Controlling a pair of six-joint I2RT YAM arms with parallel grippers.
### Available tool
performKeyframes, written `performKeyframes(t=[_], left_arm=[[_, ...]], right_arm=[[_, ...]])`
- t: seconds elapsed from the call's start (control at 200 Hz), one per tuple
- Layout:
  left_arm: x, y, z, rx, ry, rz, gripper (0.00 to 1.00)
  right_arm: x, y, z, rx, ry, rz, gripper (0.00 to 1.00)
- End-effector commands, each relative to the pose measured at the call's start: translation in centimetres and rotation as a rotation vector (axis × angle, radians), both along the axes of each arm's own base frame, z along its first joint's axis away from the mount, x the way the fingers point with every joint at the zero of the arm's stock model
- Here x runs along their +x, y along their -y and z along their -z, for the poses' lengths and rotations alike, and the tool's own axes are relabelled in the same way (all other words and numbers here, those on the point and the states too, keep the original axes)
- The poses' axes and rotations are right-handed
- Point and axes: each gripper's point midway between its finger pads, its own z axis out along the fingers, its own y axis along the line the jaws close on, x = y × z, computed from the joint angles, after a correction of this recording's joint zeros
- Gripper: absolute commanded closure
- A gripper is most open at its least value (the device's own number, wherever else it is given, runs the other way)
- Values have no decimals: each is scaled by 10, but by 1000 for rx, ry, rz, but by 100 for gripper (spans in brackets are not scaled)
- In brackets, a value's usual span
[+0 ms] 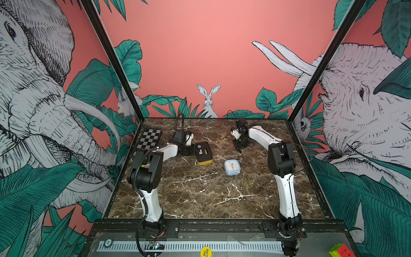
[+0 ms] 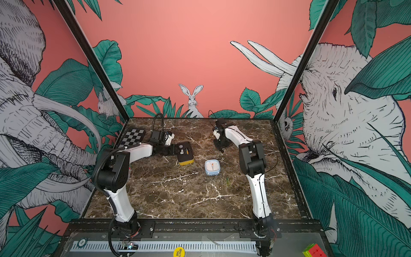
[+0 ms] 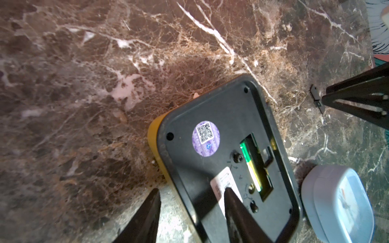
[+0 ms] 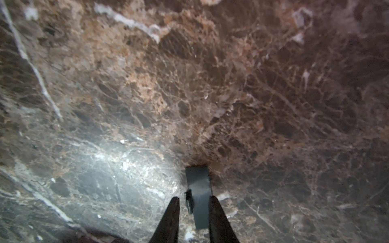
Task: Insert the battery into the alarm
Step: Pick up the cover from the center of the board.
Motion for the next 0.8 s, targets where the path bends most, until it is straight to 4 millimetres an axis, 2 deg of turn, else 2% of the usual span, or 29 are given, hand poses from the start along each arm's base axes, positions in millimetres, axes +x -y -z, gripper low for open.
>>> performKeyframes(t=[0.0, 0.21, 0.365, 0.69, 0.79], left_arm=[[3, 1, -24, 8, 43, 8, 49], [3, -1, -23, 15, 41, 6, 50], [3, -2, -25, 22, 47, 4, 50], [4, -6, -42, 29, 93, -16, 46], [7, -6, -59, 19, 149, -38, 39]], right_arm=[[-4, 4, 9, -11, -43, -15, 77], [-9, 0, 17, 9, -72, -21, 81], [-12, 0, 21, 14, -92, -26, 89], [-20, -6, 10, 65, -106, -21, 100], [-14, -18, -10, 149, -73, 4, 100]])
